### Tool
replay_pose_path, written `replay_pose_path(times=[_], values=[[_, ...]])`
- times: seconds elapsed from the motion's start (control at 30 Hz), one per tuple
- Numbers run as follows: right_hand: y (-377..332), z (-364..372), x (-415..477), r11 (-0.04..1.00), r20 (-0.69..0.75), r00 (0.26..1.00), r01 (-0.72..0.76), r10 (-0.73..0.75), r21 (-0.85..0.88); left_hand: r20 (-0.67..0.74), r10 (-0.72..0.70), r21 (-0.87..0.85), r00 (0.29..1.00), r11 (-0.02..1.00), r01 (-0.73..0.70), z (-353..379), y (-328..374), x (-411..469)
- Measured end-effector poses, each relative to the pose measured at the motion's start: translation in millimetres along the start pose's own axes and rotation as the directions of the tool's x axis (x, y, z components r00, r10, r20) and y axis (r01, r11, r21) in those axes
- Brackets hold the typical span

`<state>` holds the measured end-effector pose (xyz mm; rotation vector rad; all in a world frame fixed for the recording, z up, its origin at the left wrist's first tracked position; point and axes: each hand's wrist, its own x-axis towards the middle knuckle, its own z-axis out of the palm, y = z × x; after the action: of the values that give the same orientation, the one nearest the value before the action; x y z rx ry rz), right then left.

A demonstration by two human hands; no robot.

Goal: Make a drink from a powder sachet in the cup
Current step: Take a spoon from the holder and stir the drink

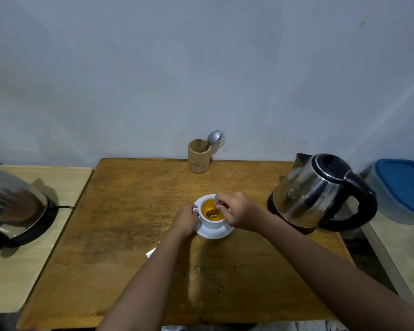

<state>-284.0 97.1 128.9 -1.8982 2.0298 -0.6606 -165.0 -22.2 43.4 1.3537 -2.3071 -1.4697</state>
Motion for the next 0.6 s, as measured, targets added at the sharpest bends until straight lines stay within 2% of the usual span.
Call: replay_pose_path(times=[0.13, 0.37, 0.6], values=[[0.6, -10.4, -6.1, 0.998, -0.044, 0.998, 0.054, -0.053, 0.034, -0.037, -0.003, 0.024, 0.999, 1.0, 0.004, 3.2, 1.5, -0.1], [-1.0, -13.6, -16.6, 0.979, -0.213, 0.977, 0.024, 0.02, 0.201, -0.074, -0.013, 0.054, 0.997, 0.998, 0.017, 7.5, 5.9, -3.7], [5.2, -11.5, -24.4, 0.93, -0.432, 0.886, 0.002, 0.169, 0.368, -0.085, -0.019, 0.123, 0.996, 0.992, 0.03, 7.0, 5.0, -3.4]])
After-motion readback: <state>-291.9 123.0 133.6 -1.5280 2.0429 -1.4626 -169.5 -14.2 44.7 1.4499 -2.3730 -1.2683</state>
